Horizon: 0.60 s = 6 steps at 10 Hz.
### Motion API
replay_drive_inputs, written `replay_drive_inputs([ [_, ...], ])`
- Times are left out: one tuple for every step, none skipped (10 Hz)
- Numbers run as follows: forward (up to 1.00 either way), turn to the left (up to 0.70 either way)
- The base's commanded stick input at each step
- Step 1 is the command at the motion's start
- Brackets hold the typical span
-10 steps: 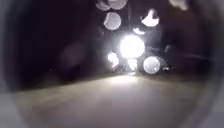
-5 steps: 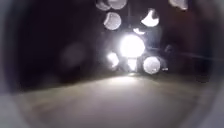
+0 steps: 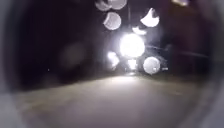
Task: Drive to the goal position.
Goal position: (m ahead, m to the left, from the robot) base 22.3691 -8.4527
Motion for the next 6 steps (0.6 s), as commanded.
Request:
replay_drive_inputs([
  [0.7, -0.05],
  [0.7, 0.0],
  [0.7, 0.0],
  [0.7, 0.0],
  [0.7, 0.0],
  [0.7, 0.0],
])
